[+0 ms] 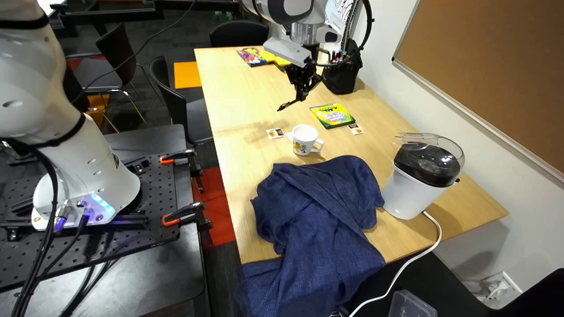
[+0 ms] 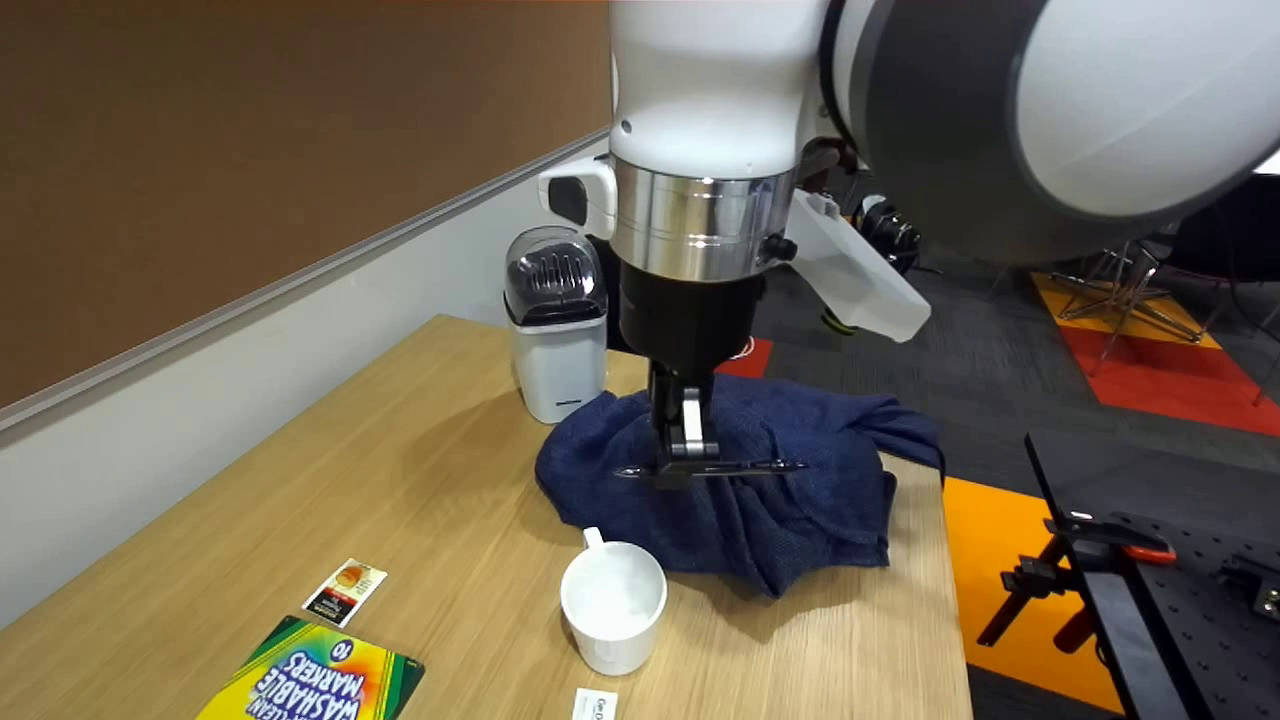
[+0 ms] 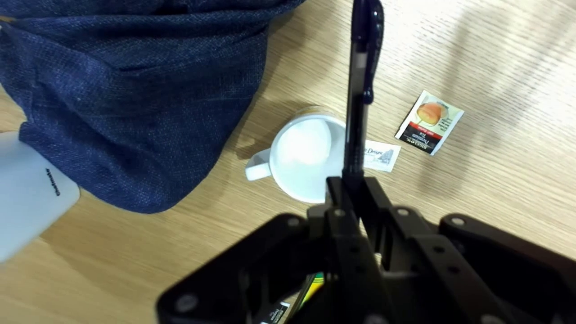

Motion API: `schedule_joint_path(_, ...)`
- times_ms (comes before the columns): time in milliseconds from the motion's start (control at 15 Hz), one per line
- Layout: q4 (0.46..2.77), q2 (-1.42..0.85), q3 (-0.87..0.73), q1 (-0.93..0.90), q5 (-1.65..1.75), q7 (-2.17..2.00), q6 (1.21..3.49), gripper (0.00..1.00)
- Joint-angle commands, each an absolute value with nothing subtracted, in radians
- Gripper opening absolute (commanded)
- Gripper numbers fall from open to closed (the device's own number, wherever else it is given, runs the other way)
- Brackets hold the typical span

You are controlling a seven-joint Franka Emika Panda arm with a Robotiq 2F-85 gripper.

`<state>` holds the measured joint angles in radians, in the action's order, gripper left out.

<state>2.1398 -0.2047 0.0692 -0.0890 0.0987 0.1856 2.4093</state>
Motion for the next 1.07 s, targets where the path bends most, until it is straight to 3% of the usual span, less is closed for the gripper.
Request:
schedule_joint_path(0,2.132,-0.232,0.036,-0.123,0.269,0.009,2.483,0.03)
schedule_joint_path(1000,2.069,-0.322,-0.049,-0.229,1.028,-0.765,2.559,0.03)
